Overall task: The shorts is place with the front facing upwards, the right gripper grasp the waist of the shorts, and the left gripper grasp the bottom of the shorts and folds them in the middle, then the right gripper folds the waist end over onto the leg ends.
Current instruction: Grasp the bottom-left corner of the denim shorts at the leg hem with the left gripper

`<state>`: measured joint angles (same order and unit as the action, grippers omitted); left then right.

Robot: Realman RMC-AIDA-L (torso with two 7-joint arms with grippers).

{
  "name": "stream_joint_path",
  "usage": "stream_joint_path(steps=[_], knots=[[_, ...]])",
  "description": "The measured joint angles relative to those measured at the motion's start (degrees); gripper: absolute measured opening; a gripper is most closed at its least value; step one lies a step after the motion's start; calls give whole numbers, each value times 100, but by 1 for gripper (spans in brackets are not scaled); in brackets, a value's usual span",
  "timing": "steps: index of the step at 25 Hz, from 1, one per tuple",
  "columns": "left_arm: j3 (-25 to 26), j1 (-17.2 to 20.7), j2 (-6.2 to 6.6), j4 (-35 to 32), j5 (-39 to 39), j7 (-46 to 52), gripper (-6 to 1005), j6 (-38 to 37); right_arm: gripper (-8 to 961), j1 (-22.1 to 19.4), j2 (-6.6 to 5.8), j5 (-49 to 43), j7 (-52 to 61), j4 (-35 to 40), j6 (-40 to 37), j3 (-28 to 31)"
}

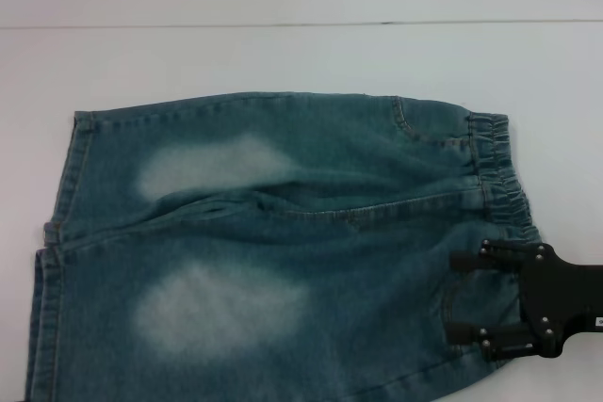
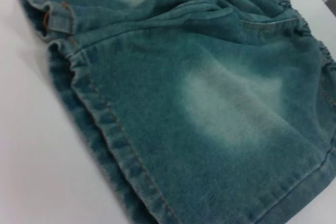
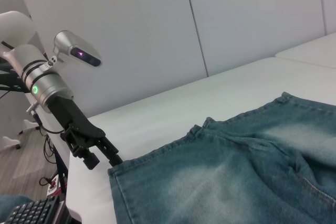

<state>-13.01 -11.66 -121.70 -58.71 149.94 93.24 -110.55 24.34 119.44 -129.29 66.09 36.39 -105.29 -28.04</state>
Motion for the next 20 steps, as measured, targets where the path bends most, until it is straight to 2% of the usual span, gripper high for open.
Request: stream_joint_path(steps=[8, 20], knots=[[-1, -90, -3, 0, 0, 8, 877, -211, 909, 0, 0, 0, 0, 0, 0, -4], [0, -111, -4, 0, 79, 63, 875, -141, 907, -8, 0, -9, 27, 0, 0, -8]])
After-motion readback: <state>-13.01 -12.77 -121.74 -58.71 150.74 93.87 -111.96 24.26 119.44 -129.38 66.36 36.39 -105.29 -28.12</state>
